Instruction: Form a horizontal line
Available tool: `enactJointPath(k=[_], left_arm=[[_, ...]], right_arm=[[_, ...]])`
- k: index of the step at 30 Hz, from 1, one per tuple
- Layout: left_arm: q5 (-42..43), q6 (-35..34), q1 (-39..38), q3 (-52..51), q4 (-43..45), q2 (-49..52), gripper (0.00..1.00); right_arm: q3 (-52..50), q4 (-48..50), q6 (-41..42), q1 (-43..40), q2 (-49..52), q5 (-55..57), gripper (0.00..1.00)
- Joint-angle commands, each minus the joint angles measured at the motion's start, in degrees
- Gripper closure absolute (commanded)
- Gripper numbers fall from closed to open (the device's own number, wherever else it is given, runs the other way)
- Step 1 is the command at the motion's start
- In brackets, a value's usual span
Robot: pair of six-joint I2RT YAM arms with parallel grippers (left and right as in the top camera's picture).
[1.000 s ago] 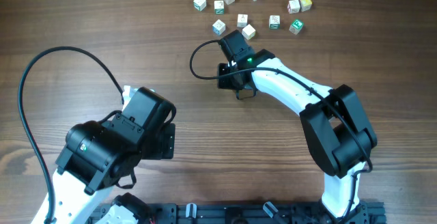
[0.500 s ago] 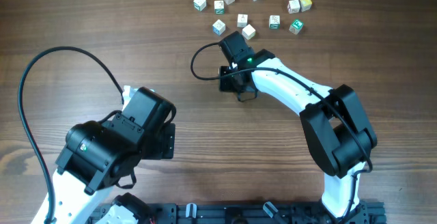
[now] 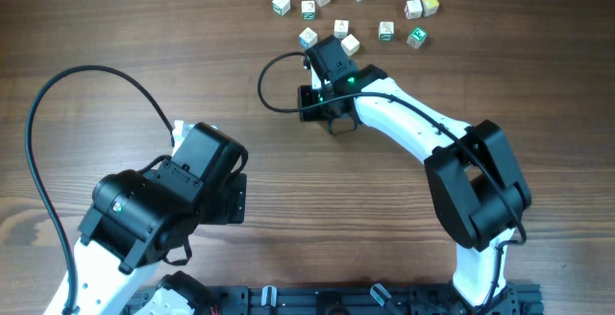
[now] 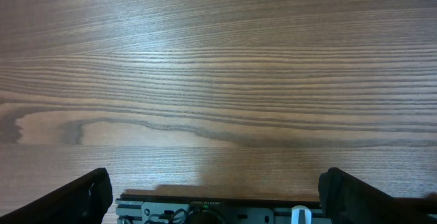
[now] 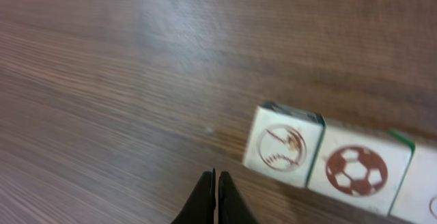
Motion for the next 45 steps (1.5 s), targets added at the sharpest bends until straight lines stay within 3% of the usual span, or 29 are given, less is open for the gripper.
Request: enactJointPath(k=[1,12,45], left_arm=[[-0.9,0.1,0.2,-0.3,0.2,0.0,0.0],[-0.9,0.1,0.2,-0.3,0.2,0.0,0.0],[-0.9,0.1,0.2,-0.3,0.1,0.0,0.0]], right_arm=[[1.2,2.6,-1.6,1.1,-2.0,-1.4,0.95],[1.3,8.2,0.2,4.0,0.1,4.7,0.96],[2.4,8.9,2.6,3.2,5.9,12.0,0.95]])
